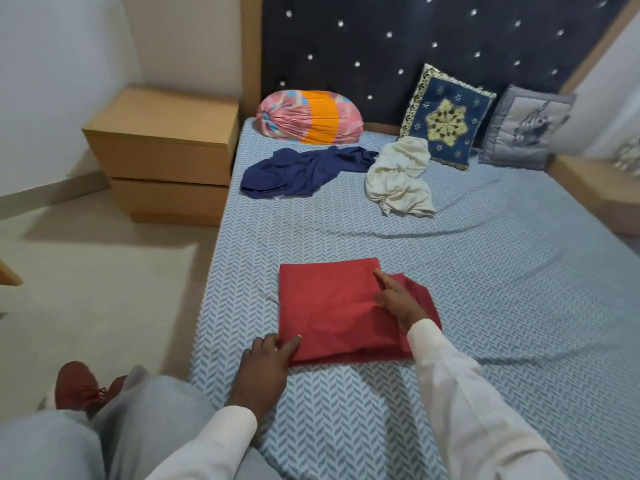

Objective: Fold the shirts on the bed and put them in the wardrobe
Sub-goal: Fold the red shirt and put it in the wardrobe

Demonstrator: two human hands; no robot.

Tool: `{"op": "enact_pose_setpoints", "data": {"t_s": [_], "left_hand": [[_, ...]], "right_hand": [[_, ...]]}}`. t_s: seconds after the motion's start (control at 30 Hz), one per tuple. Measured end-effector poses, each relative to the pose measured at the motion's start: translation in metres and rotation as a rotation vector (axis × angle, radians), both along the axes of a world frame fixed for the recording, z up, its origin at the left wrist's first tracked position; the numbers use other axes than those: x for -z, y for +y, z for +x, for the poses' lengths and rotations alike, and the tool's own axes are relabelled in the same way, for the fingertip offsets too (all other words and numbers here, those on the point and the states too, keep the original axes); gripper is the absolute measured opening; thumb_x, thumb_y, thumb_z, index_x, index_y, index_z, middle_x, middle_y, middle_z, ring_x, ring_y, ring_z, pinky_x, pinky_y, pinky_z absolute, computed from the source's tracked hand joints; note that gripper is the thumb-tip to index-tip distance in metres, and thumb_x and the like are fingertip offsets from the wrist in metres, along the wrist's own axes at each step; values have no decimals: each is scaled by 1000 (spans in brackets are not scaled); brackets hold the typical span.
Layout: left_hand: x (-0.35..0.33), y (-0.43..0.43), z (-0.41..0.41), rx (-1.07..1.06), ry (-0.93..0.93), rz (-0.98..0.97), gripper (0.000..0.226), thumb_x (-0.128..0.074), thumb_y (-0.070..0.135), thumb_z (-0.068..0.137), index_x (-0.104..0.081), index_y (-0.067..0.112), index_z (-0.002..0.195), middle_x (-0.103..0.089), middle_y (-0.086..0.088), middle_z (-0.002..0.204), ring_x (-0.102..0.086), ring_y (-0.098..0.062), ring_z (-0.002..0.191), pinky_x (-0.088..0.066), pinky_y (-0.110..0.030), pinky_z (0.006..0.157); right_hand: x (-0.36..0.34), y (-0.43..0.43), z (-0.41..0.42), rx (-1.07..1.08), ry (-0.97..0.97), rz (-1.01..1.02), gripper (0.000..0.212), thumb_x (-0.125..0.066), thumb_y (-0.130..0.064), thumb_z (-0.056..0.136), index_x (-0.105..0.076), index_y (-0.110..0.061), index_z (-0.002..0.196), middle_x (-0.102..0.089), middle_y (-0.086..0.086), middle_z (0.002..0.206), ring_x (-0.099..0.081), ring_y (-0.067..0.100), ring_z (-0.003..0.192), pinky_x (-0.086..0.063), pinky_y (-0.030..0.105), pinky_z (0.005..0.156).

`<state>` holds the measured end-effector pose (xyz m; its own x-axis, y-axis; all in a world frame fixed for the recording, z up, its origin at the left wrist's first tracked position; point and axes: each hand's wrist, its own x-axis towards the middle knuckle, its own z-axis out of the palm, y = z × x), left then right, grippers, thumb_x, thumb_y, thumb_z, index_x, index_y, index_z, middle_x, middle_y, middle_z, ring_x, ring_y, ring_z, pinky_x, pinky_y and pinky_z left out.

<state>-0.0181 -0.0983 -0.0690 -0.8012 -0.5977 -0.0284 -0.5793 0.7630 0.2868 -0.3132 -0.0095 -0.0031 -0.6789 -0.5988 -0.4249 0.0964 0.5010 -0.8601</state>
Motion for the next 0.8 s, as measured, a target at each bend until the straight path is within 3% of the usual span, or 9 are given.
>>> {"op": "enact_pose_setpoints", "data": {"t_s": [0.13,0.23,0.33,0.47,0.57,0.6,0.67,0.73,0.8], "left_hand": [[3,7,-7,26,-14,-48,66,-85,17,55,-65,35,116,-64,-6,95,-60,-26,75,-52,-39,58],[4,12,-13,27,8,-21,60,-84,22,58,-61,34,112,-64,-6,96,-60,-26,76,-50,-39,56],[5,17,-19,16,29,6,54,-83,22,58,-60,34,105,-62,-4,93,-57,-25,74,-46,-37,55],[10,17,-23,-13,53,-12,42,-83,26,61,-63,30,98,-61,-3,90,-56,-26,74,-46,-36,55],[11,16,-25,-18,41,-28,39,-81,36,66,-62,27,99,-61,-4,91,-56,-26,75,-48,-38,55],[12,17,-25,-17,40,-32,39,-81,37,67,-62,26,99,-61,-4,91,-56,-27,75,-48,-38,54],[12,17,-26,-19,42,-43,39,-80,37,68,-63,25,100,-61,-4,89,-55,-26,75,-48,-38,54],[11,17,-27,-26,46,-49,39,-79,37,69,-63,23,101,-60,-4,89,-55,-26,76,-49,-37,55],[10,18,-27,-43,54,-50,39,-78,37,70,-64,22,103,-61,-5,90,-55,-27,77,-50,-37,56]], "right_hand": [[-5,18,-33,24,56,67,80,-51,1,71,-44,-18,147,-47,-1,146,-52,3,95,-40,10,64],[2,30,-57,17,82,137,95,-48,-11,53,-45,-25,147,-54,3,143,-56,5,78,-40,20,60],[7,37,-74,16,96,214,98,-45,-11,50,-44,-23,147,-56,4,139,-57,10,78,-41,23,60],[12,36,-76,-55,109,269,90,-49,-8,59,-42,-20,148,-59,0,132,-61,18,97,-44,25,71],[9,36,-67,-26,64,188,72,-53,0,73,-45,-19,142,-66,-3,106,-61,16,89,-50,28,72],[6,40,-62,12,50,160,74,-60,-3,74,-42,-21,143,-64,-3,113,-61,17,99,-53,31,83],[5,51,-57,59,76,136,100,-74,-13,65,-27,-26,153,-55,1,131,-57,22,118,-47,39,103],[0,60,-50,44,106,127,107,-77,-7,67,-21,-28,155,-52,3,134,-57,23,119,-47,40,102],[-11,60,-44,34,78,70,97,-71,4,74,-25,-29,153,-52,7,130,-59,23,112,-52,38,92]]}}
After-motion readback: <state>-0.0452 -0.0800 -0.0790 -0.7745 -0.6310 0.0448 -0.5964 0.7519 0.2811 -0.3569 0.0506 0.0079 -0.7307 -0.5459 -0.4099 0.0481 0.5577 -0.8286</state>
